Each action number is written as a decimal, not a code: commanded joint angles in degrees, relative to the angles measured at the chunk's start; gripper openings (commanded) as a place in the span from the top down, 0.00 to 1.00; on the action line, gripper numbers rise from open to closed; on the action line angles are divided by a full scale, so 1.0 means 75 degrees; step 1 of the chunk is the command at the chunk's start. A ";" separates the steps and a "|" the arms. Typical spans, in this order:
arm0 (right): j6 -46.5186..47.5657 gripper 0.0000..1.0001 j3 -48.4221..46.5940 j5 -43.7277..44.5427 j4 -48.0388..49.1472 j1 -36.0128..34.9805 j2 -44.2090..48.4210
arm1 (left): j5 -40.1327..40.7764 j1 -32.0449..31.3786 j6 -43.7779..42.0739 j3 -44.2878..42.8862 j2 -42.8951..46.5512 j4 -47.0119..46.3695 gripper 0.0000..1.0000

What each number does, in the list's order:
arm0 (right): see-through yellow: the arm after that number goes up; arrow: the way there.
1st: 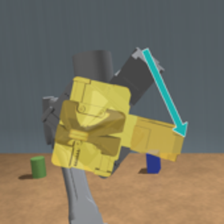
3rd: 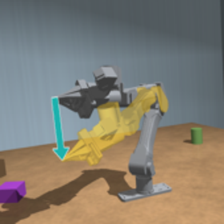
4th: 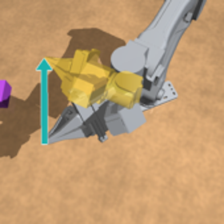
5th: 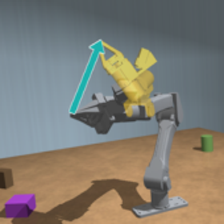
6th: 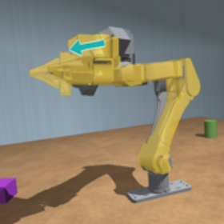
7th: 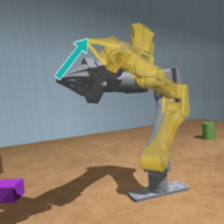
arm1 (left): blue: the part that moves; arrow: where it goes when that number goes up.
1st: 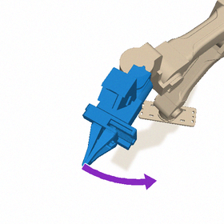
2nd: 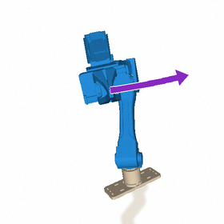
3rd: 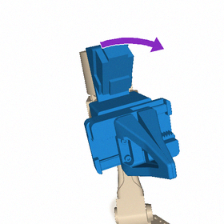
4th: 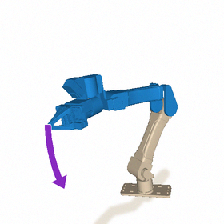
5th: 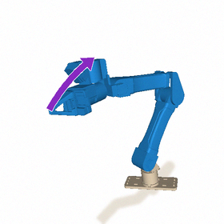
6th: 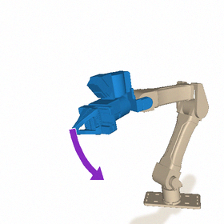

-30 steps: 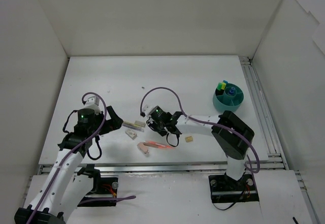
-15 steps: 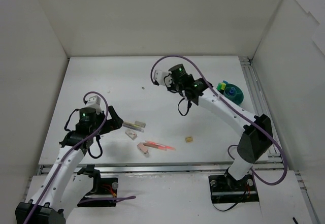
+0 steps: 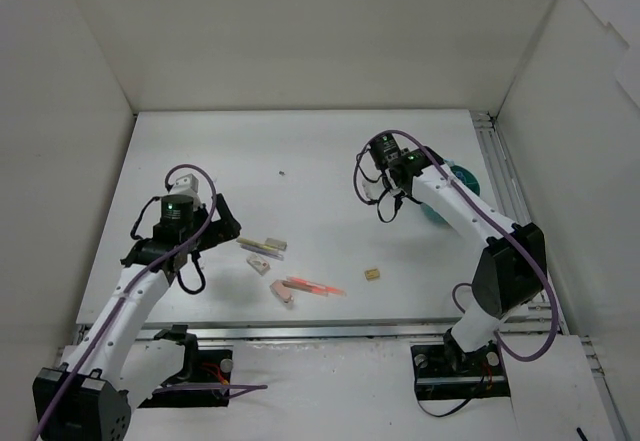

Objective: Sort the stationery into containers
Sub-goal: Place the pen in the storage box.

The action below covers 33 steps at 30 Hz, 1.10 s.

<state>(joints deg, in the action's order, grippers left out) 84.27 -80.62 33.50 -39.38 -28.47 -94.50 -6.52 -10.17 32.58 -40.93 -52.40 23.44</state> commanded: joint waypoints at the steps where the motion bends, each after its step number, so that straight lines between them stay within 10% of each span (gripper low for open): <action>1: 0.0973 1.00 0.0236 0.0584 -0.0820 0.0291 0.0272 | 0.0249 -0.0061 0.0285 -0.0578 -0.0500 -0.0160 0.00; 25: 0.1831 0.99 0.1960 0.0561 0.0796 0.1042 -0.0232 | 0.1503 -0.1151 0.1257 -0.1996 -0.2974 -0.0254 0.01; 33: 0.1387 0.60 0.1797 0.0678 0.0809 0.0937 -0.0080 | 0.1644 -0.1151 0.1539 -0.1926 -0.3068 -0.0090 0.01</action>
<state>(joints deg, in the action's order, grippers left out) 93.38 -65.65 36.67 -32.53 -21.06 -96.86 4.54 -18.74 42.39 -52.97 -75.72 23.77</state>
